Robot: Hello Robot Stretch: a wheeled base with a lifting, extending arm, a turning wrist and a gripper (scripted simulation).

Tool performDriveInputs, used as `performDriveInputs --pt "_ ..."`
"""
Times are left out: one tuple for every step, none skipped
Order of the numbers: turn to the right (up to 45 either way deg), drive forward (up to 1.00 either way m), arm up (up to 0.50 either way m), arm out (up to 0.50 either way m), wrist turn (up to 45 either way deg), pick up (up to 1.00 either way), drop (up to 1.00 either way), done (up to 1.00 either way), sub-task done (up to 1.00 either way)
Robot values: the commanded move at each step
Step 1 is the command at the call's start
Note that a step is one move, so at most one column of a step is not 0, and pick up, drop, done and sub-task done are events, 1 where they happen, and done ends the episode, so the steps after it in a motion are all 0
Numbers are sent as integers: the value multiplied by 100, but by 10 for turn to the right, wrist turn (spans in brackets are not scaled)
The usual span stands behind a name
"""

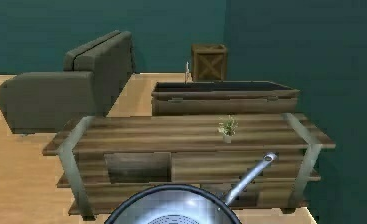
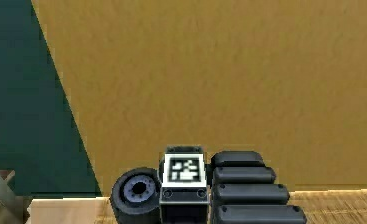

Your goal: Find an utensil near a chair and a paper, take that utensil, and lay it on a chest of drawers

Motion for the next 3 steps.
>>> performDriveInputs --pt "-450 0 0 0 0 0 0 0 0" --pt "-450 0 0 0 0 0 0 0 0" --pt "0 95 0 0 0 0 0 0 0"
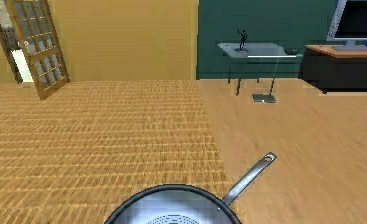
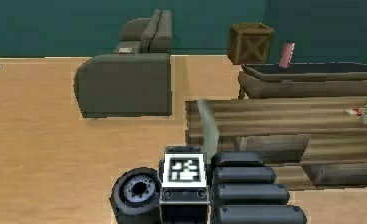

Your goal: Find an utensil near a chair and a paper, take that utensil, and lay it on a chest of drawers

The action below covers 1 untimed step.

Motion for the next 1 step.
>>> performDriveInputs --pt "-450 0 0 0 0 0 0 0 0"
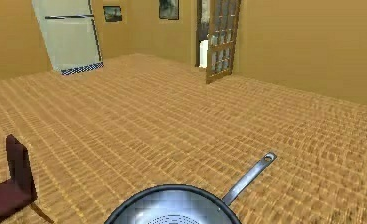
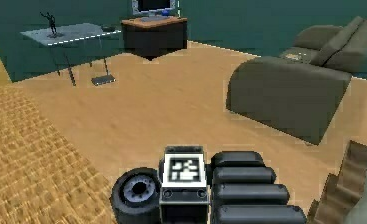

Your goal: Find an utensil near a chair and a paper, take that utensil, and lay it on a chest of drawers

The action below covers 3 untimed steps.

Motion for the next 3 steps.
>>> performDriveInputs --pt "-150 0 0 0 0 0 0 0 0" --pt "-30 0 0 0 0 0 0 0 0" --pt "0 25 0 0 0 0 0 0 0"
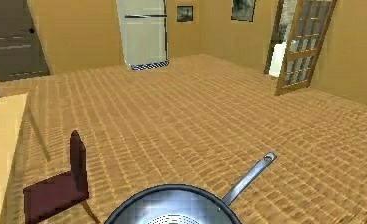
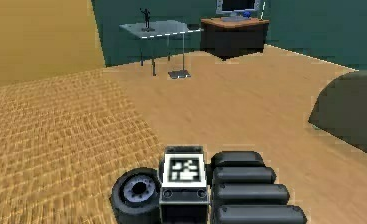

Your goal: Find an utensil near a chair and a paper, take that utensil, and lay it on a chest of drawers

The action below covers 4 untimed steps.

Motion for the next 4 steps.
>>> performDriveInputs --pt "180 0 0 0 0 0 0 0 0" --pt "0 100 0 0 0 0 0 0 0" --pt "0 100 0 0 0 0 0 0 0" --pt "30 0 0 0 0 0 0 0 0"
